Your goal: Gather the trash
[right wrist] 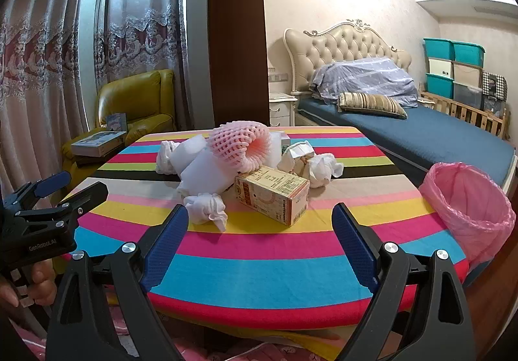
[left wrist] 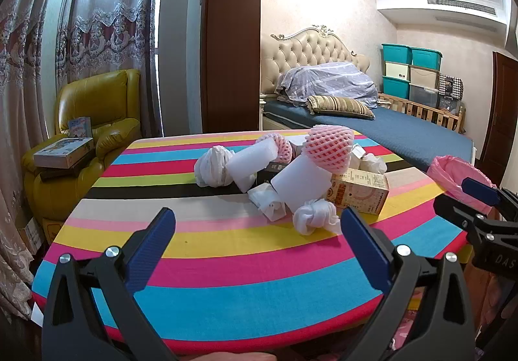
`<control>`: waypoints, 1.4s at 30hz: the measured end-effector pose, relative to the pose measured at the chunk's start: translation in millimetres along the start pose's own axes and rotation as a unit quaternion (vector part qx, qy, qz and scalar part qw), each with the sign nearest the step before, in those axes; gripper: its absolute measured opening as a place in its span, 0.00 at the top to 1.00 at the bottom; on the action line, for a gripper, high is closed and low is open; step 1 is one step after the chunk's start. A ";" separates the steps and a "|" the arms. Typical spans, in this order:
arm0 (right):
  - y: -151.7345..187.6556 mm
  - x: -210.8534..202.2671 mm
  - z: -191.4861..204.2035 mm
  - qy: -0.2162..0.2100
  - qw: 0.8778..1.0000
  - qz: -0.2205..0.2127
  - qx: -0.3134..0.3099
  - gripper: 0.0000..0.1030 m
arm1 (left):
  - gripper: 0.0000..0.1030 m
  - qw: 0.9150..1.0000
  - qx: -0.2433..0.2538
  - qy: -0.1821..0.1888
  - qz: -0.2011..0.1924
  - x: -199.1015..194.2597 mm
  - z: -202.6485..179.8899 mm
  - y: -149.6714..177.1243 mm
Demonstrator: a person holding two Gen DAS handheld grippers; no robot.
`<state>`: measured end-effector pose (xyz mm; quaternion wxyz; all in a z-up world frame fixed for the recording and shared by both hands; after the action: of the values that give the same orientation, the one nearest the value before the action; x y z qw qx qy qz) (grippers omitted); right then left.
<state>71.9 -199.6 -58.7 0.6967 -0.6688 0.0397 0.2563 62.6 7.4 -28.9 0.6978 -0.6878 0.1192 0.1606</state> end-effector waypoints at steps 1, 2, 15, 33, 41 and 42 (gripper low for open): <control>0.1 0.2 -0.2 0.000 1.000 0.000 0.000 0.17 | 0.04 1.000 0.000 0.000 0.000 -0.1 0.0 0.0; 0.0 0.3 -0.4 0.000 1.000 0.001 0.000 0.17 | 0.04 1.000 0.000 0.000 0.000 0.0 0.1 0.0; 0.2 1.3 -0.8 0.000 1.000 0.003 0.000 0.17 | 0.04 1.000 -0.003 0.001 0.004 2.2 -0.2 1.5; 0.7 1.6 -0.5 -0.001 1.000 0.004 0.000 0.17 | 0.04 1.000 -0.004 0.001 0.005 1.6 0.9 2.4; 1.6 1.7 -0.5 0.000 1.000 0.004 0.000 0.17 | 0.04 1.000 -0.004 0.001 0.006 2.7 0.5 3.4; 1.5 1.7 -0.5 0.000 1.000 0.004 0.000 0.17 | 0.04 1.000 -0.004 0.002 0.006 2.7 0.4 3.4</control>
<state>72.9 -199.6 -60.8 0.6954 -0.6688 0.0424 0.2594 63.7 8.0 -33.0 0.6939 -0.6901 0.1238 0.1642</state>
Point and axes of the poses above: each gripper's, at about its wrist camera, not at the fingertips, and x roughly the way its jaws point, z to its left, y to its underside, the point moved 7 cm from there along x, roughly the way its jaws point, and after that the axes turned 4 degrees about -y, right-handed, at the moved point
